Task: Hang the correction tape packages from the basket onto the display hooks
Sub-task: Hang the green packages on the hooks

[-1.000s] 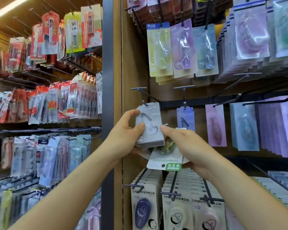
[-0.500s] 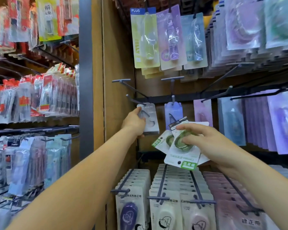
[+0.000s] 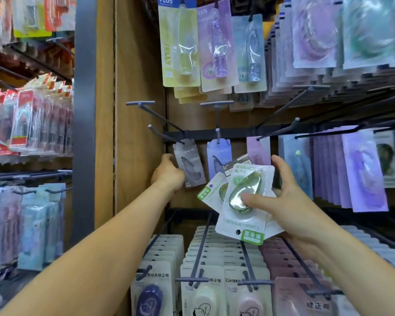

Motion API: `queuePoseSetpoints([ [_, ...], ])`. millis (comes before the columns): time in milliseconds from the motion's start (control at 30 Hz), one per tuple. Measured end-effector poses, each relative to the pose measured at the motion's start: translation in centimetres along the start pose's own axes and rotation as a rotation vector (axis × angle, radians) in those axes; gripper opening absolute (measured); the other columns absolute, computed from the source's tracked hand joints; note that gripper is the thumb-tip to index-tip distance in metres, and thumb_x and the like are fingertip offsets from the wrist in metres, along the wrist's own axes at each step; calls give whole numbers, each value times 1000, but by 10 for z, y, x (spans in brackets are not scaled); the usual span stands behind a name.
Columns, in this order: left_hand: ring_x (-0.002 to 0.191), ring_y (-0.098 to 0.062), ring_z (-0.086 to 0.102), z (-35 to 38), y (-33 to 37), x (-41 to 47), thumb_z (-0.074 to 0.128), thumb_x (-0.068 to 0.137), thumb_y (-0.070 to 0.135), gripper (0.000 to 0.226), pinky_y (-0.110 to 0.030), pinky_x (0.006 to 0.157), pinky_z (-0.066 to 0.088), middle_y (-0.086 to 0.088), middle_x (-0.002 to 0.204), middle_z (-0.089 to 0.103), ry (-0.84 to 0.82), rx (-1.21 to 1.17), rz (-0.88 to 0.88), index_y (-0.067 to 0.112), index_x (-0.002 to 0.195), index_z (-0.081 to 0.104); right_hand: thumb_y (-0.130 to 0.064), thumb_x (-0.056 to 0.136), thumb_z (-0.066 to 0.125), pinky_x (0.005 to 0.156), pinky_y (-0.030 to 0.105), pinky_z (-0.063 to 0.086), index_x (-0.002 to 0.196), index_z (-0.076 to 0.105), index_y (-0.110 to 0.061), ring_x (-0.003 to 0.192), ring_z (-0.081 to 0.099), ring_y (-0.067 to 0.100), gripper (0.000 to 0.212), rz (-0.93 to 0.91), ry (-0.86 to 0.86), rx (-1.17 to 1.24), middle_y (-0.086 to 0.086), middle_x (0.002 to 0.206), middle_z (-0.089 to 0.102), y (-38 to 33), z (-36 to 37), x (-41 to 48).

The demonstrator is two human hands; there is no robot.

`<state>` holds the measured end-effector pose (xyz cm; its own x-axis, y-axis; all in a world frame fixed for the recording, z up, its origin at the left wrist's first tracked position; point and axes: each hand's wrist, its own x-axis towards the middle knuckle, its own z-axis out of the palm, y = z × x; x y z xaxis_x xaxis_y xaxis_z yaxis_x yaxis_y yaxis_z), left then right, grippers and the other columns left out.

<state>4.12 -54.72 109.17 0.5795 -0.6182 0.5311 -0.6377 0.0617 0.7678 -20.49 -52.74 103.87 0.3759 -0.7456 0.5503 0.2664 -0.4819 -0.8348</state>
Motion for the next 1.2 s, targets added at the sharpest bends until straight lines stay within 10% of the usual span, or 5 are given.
queuePoseSetpoints([
  [200,73,-16,62,-16,30,-82,52,98,40,25,-30,66,51,2,78,65,-232,-137,119,21,88,65,-5,77,81,82,46,61,120,64,-27,93,74,24,51,-20,-81,-53,2,113,73,-3,-2,-6],
  [400,112,-22,60,-37,23,-135,59,58,90,63,-43,94,51,-11,119,61,-364,57,267,45,102,58,-4,78,78,78,41,62,122,62,-29,95,74,22,53,-136,-94,28,0,112,73,-11,0,-23],
  [900,94,-35,73,-31,24,-166,79,69,6,49,-48,74,62,-15,107,74,-498,-747,131,6,115,63,-13,66,80,70,44,62,118,53,-38,89,75,26,63,-157,14,108,2,103,76,-5,-4,-55],
  [1067,95,-34,73,-36,14,-169,68,81,-1,72,-50,70,61,-9,113,73,-296,-901,170,41,134,43,-11,76,77,76,36,59,123,59,-28,91,74,16,53,-186,153,32,-6,104,76,-6,-17,-57],
  [1200,99,6,66,-40,12,-176,55,94,-1,69,-20,74,57,22,127,61,-81,-555,346,59,128,49,-20,73,74,77,38,59,112,66,-23,92,74,19,40,-192,185,88,-3,101,77,-6,-21,-63],
])
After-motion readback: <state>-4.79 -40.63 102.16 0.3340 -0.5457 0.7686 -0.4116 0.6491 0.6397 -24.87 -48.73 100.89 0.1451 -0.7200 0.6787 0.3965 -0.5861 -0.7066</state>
